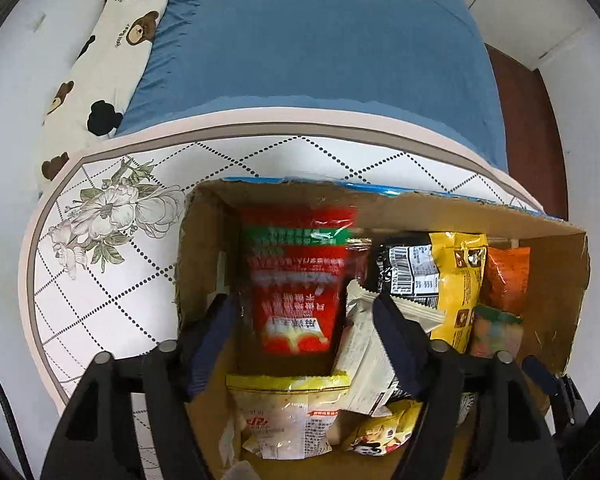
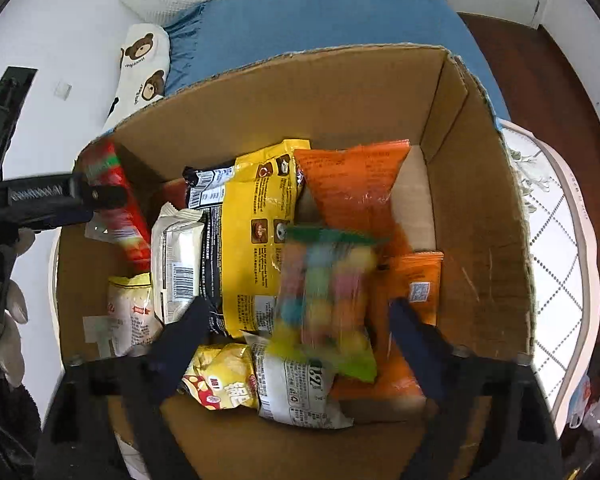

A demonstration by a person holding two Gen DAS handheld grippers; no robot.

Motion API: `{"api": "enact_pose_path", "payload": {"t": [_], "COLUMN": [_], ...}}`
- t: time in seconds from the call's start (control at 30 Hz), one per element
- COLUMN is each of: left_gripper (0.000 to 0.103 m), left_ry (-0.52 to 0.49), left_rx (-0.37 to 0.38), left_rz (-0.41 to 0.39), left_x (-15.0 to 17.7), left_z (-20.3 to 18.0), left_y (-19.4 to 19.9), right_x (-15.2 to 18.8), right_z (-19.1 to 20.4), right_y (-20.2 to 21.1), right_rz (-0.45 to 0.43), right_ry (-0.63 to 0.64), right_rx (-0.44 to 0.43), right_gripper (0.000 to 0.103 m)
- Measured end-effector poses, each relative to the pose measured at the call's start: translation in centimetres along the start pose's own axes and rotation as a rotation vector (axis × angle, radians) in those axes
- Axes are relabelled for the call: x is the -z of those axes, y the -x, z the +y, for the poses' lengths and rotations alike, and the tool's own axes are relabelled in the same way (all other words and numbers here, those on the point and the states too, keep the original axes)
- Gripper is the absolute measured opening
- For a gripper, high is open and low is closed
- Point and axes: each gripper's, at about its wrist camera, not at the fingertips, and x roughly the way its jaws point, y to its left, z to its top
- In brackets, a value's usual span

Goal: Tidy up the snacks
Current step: 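Carry both packets into the box and open both tools, then lift both tools back toward the remaining snacks on the mat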

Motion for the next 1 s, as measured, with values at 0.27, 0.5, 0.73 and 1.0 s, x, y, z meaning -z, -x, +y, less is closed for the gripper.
{"api": "enact_pose_path", "payload": {"t": [0.27, 0.5, 0.73, 1.0], "left_gripper": [0.082, 0.082, 0.082, 0.082], "left_ry": [-0.034, -0.044, -0.080, -0.119], "left_rx": [-0.007, 0.031, 0.027, -0.002], "left_rz": [-0.044, -0.122, -0.264, -0.438], "left_x": [1.8, 5.7, 11.2, 16.5], "left_z": [-1.4, -2.6, -3.6, -4.4], "left_y": [0.9, 2.5, 5.7, 10.3], "right_x": [0.3, 1.2, 3.5, 7.0], "right_z": [0.6, 0.3, 1.0, 1.6], "right_y": [0.3, 2.5, 5.4, 10.0], "right_rz": [-0.020, -0.070, -0.136, -0.249], "right_ry": [0.040, 0.049, 0.104, 0.116], "right_rx": [0.051, 0.091, 0.170, 0.173], "right_gripper": [0.094, 0.094, 0.099, 0.099]}}
